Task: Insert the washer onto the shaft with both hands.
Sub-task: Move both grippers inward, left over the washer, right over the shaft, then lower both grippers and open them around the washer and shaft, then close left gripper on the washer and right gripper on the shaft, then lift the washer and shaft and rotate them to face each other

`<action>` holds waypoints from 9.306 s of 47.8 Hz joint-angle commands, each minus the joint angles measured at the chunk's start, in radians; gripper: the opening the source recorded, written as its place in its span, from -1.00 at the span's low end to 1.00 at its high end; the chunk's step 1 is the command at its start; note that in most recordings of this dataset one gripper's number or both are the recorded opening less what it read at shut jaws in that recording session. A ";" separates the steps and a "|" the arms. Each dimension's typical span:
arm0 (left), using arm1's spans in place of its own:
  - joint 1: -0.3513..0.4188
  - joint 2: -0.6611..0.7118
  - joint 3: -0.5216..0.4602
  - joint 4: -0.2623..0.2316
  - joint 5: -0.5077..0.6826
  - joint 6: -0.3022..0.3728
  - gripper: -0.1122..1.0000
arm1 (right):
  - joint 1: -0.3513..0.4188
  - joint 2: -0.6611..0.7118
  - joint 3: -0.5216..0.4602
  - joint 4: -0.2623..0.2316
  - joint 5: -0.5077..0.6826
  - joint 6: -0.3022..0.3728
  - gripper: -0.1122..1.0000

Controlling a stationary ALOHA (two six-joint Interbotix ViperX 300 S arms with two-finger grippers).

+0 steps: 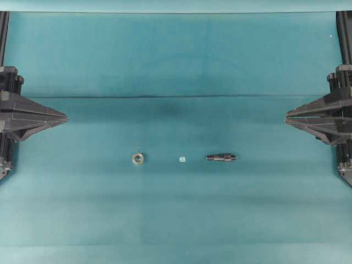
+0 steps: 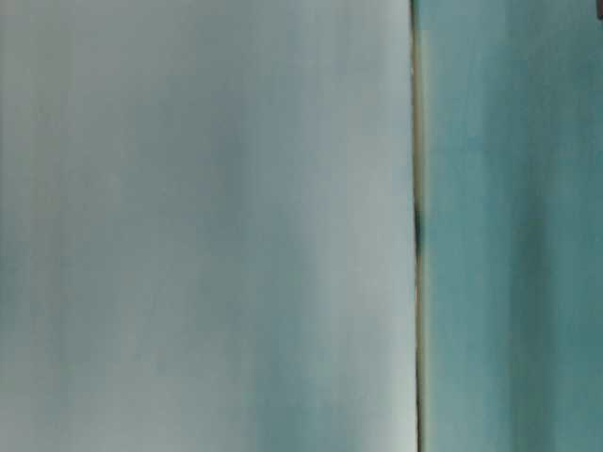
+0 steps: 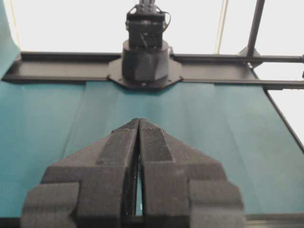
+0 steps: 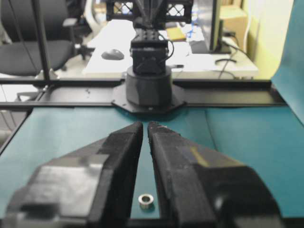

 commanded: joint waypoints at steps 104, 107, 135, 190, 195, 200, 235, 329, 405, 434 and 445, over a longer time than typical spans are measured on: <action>-0.026 0.822 -0.522 0.015 0.718 -0.044 -0.76 | 0.023 0.787 -0.534 0.012 0.985 -0.032 -0.98; -0.026 0.822 -0.522 0.015 0.718 -0.023 -0.76 | 0.023 0.790 -0.534 0.009 0.974 -0.035 -0.98; -0.003 0.850 -0.529 0.014 0.693 -0.011 0.07 | 0.014 0.825 -0.517 0.009 0.907 -0.028 -0.61; -0.012 0.976 -0.492 0.015 0.588 -0.026 0.87 | -0.017 0.881 -0.379 0.008 0.704 -0.026 0.88; -0.011 0.997 -0.491 0.015 0.560 -0.025 0.87 | -0.020 0.897 -0.374 0.008 0.695 -0.026 0.88; -0.011 1.006 -0.489 0.015 0.549 -0.025 0.87 | -0.021 0.922 -0.374 0.009 0.681 -0.028 0.88; -0.011 1.057 -0.471 0.015 0.502 -0.026 0.87 | -0.021 0.980 -0.382 0.009 0.644 -0.028 0.88; -0.012 1.081 -0.489 0.015 0.492 -0.029 0.30 | 0.002 1.006 -0.380 0.018 0.644 -0.029 0.38; -0.008 0.985 -0.466 0.015 0.403 -0.026 -0.17 | -0.020 0.917 -0.351 0.029 0.520 0.028 -0.80; 0.005 0.897 -0.423 0.015 0.216 -0.034 -0.17 | -0.020 0.799 -0.235 0.029 0.264 0.147 -0.80; 0.017 0.871 -0.387 0.015 0.089 -0.046 -0.17 | -0.018 0.778 -0.207 0.029 0.140 0.149 -0.80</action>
